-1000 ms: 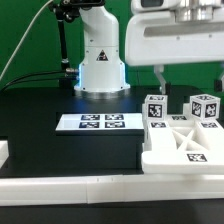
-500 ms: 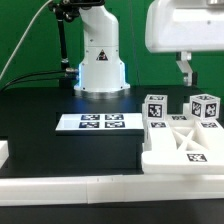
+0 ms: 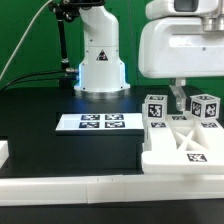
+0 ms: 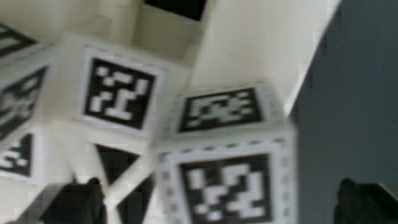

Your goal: Assemble chair

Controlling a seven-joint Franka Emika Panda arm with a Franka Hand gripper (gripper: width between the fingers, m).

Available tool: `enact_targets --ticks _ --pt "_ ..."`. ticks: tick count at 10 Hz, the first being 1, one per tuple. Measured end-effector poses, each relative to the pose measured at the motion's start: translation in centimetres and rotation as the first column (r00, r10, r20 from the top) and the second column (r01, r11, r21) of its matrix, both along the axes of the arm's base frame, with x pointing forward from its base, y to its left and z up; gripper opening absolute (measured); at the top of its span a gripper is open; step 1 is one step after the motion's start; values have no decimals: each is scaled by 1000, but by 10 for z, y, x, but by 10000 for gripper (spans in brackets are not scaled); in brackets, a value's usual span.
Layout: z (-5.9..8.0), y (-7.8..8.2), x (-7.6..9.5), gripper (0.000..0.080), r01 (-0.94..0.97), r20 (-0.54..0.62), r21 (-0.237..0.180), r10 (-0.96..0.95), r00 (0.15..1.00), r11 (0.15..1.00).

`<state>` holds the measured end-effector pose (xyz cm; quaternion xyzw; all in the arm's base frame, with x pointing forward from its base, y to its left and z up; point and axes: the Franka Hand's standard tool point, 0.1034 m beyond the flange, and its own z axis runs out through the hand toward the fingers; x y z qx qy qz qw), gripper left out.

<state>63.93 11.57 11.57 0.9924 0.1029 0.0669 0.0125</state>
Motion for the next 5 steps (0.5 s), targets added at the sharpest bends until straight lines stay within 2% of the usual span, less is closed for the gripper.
enact_targets --ticks 1,3,5 --pt "-5 1 -4 649 5 5 0 -5 1000 1000" --pt "-4 -1 -3 649 22 6 3 -22 1000 1000" --pt "-4 -1 -3 399 41 6 5 -41 999 999"
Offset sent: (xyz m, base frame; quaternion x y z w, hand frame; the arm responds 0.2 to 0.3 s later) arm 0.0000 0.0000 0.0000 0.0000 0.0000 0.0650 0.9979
